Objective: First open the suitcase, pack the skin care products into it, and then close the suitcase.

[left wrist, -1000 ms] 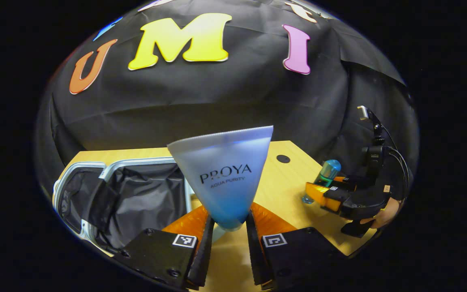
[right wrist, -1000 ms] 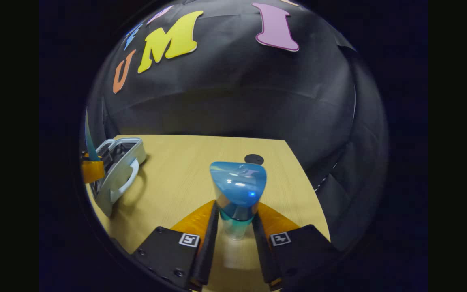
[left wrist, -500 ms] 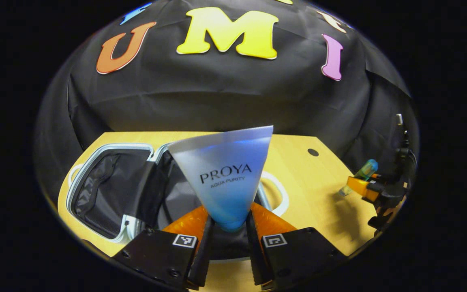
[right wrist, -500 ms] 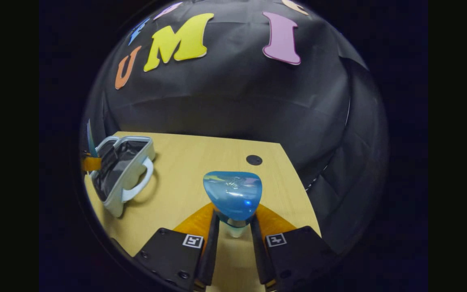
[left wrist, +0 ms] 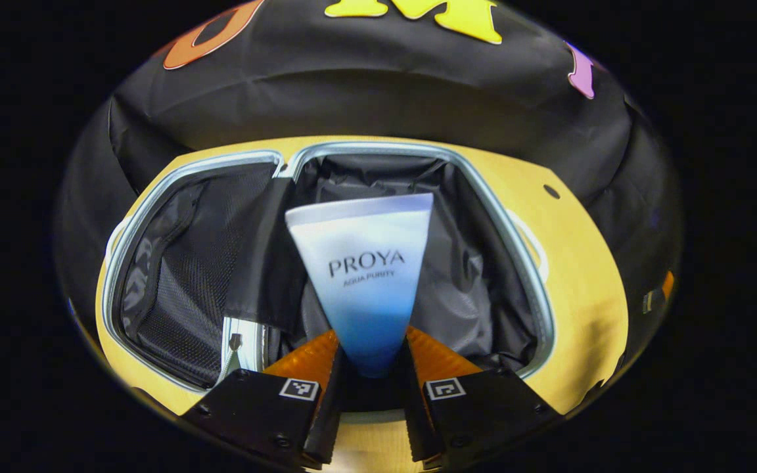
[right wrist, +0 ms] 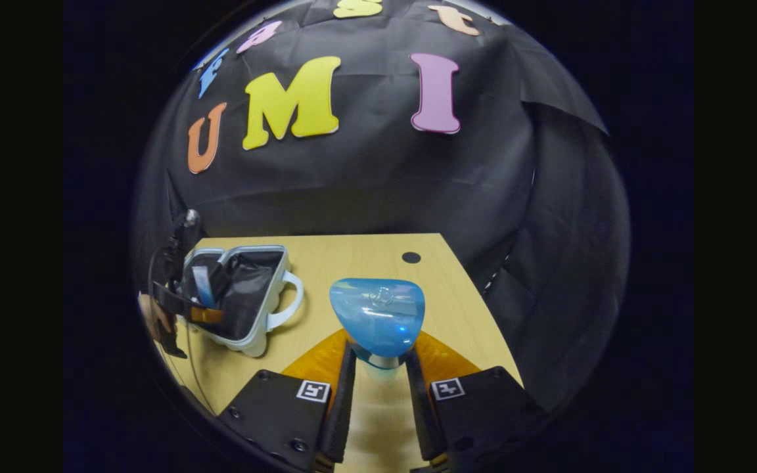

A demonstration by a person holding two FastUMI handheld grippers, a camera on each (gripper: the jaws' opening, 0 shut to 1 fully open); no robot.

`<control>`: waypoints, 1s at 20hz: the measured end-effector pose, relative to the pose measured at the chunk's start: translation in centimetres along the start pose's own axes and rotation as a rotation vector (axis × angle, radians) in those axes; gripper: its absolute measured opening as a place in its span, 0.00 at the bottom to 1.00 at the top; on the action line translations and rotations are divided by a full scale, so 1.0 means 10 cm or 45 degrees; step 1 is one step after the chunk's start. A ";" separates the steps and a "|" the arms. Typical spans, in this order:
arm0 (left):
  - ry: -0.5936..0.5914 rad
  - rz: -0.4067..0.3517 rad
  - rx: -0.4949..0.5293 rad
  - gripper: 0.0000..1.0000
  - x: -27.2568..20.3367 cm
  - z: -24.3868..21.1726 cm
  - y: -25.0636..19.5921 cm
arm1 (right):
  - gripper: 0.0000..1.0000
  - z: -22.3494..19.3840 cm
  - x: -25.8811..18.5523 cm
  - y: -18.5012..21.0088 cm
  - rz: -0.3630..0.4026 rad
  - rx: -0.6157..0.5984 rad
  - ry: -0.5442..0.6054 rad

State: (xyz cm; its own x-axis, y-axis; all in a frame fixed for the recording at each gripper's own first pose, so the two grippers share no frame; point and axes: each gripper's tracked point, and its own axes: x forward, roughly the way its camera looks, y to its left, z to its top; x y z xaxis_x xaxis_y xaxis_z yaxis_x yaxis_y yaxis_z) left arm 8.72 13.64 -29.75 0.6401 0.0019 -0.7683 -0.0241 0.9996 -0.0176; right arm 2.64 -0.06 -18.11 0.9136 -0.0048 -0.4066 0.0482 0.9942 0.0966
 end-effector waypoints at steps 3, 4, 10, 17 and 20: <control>0.060 0.050 0.064 0.45 0.08 -0.02 0.14 | 0.37 0.11 -0.27 0.01 -0.032 0.013 -0.046; 0.066 0.056 0.068 0.45 0.10 -0.03 0.14 | 0.37 0.13 -0.32 0.01 -0.042 0.021 -0.056; 0.105 0.106 0.093 0.45 0.12 -0.07 0.15 | 0.39 0.14 -0.44 0.15 -0.050 0.011 -0.054; 0.033 0.026 0.045 0.67 -0.02 0.00 0.03 | 0.39 0.27 -0.31 0.70 0.063 -0.060 -0.044; -0.062 -0.020 0.009 0.74 -0.30 0.07 -0.02 | 0.39 0.36 -0.16 1.08 0.152 -0.085 -0.038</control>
State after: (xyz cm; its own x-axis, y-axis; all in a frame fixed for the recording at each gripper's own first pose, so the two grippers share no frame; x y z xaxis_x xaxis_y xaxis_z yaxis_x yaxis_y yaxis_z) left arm 7.37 13.44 -26.98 0.6769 -0.0128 -0.7359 -0.0085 0.9996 -0.0253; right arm 3.13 10.28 -13.12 0.9228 0.1115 -0.3688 -0.0874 0.9928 0.0816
